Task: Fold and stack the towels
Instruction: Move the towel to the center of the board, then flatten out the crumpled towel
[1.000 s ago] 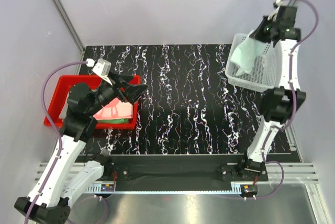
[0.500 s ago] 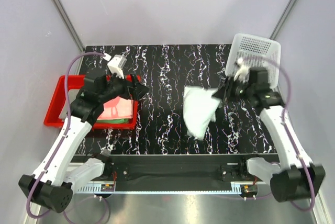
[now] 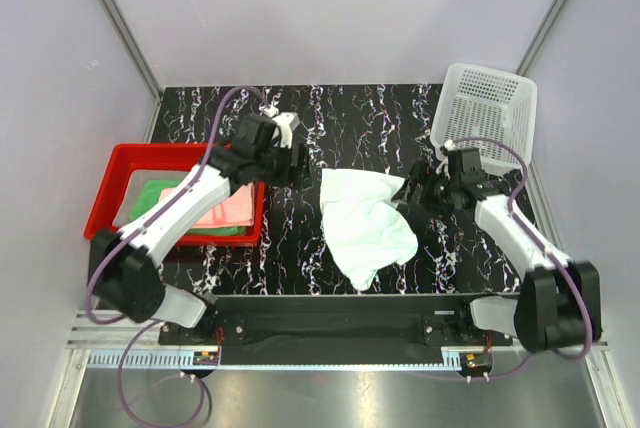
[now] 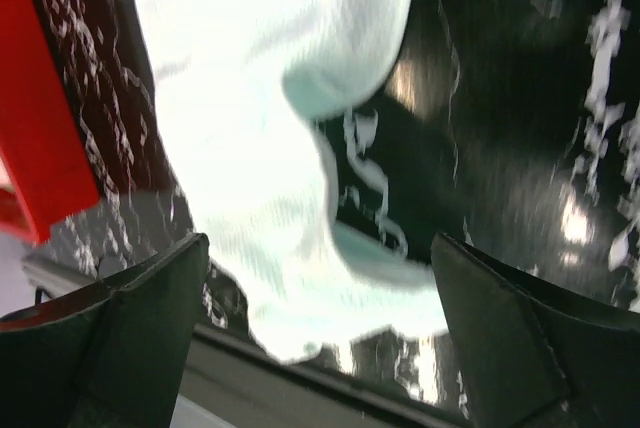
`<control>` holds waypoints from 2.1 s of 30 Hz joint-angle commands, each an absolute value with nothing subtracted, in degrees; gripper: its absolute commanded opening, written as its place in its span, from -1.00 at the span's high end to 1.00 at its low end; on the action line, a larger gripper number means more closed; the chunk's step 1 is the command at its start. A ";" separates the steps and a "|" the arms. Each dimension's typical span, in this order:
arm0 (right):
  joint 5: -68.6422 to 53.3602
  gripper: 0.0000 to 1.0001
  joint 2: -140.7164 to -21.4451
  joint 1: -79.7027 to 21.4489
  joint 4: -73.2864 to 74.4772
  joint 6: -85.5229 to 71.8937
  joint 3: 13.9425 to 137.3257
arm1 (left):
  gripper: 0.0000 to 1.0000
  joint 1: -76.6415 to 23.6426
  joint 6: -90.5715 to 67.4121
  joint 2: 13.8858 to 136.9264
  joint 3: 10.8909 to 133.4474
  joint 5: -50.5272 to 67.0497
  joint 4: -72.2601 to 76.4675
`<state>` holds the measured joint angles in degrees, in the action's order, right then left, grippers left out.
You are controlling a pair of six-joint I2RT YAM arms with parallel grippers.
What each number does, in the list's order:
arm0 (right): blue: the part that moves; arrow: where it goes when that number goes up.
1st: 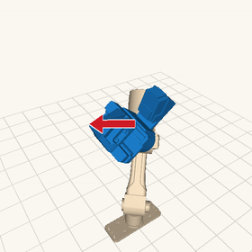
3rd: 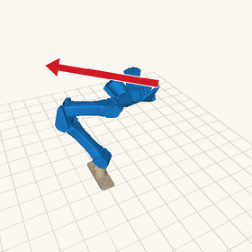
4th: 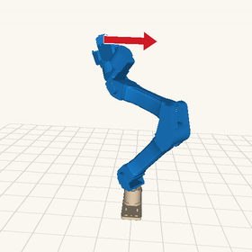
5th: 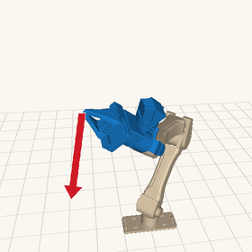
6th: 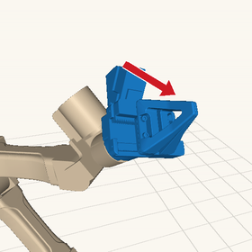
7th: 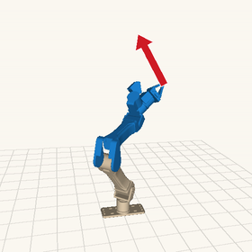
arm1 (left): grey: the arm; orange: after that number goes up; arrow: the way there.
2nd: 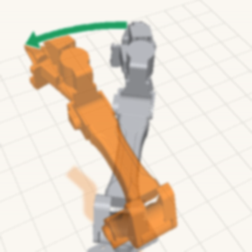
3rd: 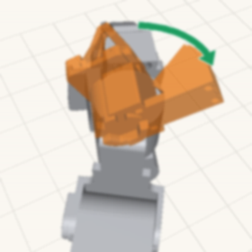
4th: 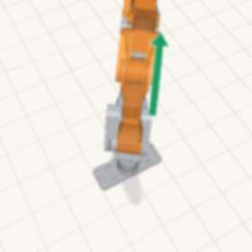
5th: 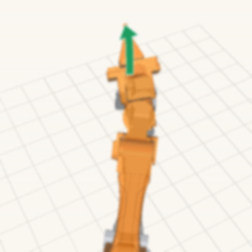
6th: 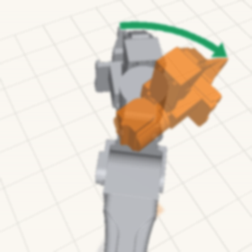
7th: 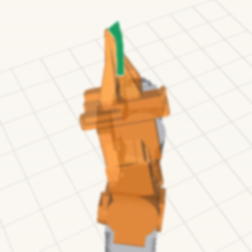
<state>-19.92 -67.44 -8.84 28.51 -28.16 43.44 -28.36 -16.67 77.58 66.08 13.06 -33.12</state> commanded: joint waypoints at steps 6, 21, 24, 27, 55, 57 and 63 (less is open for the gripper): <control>-13.37 -0.99 -91.36 -8.88 20.46 -23.47 61.24 | -0.47 -28.56 -18.37 97.98 88.91 4.85 -36.11; -6.24 0.12 -109.33 -8.96 17.33 -22.67 68.82 | -0.06 -28.83 -18.81 120.40 97.38 3.17 -34.19; -6.68 0.16 -110.83 -9.31 16.35 -22.42 68.82 | -0.05 -28.92 -19.42 122.08 97.12 2.99 -33.31; -6.33 0.38 -111.36 -9.41 16.26 -21.71 69.17 | -0.04 -28.92 -20.04 123.13 96.86 3.34 -32.61; -9.84 1.00 -107.23 -9.67 13.89 -20.13 66.97 | 0.33 -29.97 -25.75 131.92 97.65 4.04 -32.34; -10.19 1.00 -107.58 -9.75 14.06 -20.39 67.15 | 0.39 -30.32 -25.32 132.01 97.73 3.52 -32.70; -11.77 1.00 -107.49 -9.84 13.62 -20.66 67.59 | 0.79 -30.50 -24.35 133.33 100.37 4.22 -34.98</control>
<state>-9.19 -109.54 -8.99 13.91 -21.02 67.13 -29.52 -24.73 129.08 100.22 4.23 -30.52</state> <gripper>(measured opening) 0.032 0.129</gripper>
